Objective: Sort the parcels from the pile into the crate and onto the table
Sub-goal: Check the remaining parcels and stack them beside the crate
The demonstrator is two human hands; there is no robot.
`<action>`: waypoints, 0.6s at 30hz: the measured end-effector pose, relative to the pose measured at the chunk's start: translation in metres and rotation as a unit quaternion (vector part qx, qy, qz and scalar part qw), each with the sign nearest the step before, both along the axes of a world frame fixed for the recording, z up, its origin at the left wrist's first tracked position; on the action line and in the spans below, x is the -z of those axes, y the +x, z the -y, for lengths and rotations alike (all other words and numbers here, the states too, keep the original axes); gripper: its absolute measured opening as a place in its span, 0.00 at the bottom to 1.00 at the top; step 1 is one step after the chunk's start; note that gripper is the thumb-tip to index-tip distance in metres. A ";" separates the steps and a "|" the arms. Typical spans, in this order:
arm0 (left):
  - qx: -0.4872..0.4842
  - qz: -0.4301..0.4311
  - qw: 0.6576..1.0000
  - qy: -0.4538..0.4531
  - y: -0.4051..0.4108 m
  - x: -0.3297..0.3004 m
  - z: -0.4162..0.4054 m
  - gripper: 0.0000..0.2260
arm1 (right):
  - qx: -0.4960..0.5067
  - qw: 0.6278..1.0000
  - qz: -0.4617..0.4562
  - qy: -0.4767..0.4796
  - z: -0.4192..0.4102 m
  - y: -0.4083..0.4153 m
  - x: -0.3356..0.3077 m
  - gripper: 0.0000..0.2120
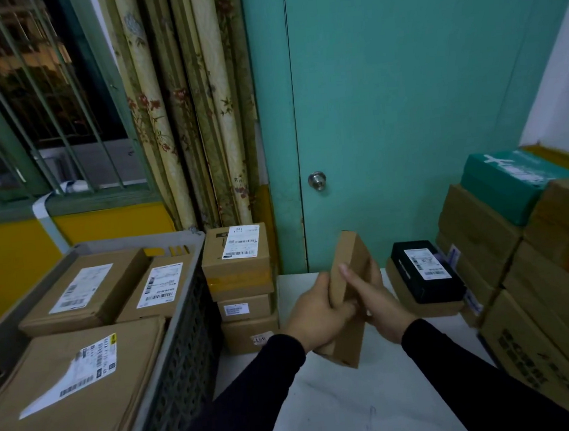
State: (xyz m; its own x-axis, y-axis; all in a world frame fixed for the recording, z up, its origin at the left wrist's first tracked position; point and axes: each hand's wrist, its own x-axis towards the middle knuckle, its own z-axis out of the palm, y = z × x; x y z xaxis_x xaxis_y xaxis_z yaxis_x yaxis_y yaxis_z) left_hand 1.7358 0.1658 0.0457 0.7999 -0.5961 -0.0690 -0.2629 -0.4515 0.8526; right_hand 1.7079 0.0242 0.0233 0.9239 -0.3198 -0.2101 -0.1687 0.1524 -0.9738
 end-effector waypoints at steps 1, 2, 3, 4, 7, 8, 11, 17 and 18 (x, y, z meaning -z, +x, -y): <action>0.014 -0.049 0.998 -0.027 -0.001 -0.003 0.000 0.22 | -0.009 0.999 0.003 0.034 0.001 -0.002 -0.003 0.37; 0.023 -0.107 0.992 -0.059 -0.001 -0.005 -0.001 0.23 | -0.016 0.998 0.003 0.059 0.003 -0.003 -0.006 0.31; 0.026 -0.161 0.983 -0.085 -0.001 -0.006 -0.002 0.23 | -0.018 0.997 -0.001 0.081 0.005 -0.003 -0.007 0.28; 0.023 -0.203 0.974 -0.097 0.000 -0.005 -0.004 0.23 | -0.018 0.995 -0.004 0.098 0.007 -0.004 -0.009 0.27; 0.034 -0.280 0.954 -0.097 0.004 0.002 -0.005 0.25 | -0.018 0.993 -0.011 0.116 0.006 -0.001 -0.008 0.33; 0.035 -0.297 0.948 -0.108 0.004 0.003 -0.005 0.22 | -0.022 0.993 -0.014 0.117 0.004 0.000 -0.007 0.36; 0.035 -0.304 0.943 -0.130 0.005 0.004 -0.004 0.22 | -0.025 0.992 -0.016 0.121 0.000 0.002 -0.004 0.38; 0.027 -0.279 0.953 -0.116 0.006 0.015 -0.001 0.30 | -0.013 0.994 -0.030 0.106 -0.002 0.005 0.000 0.32; 0.027 -0.275 0.954 -0.118 0.006 0.014 -0.001 0.30 | -0.016 0.994 -0.025 0.106 -0.002 0.003 -0.001 0.29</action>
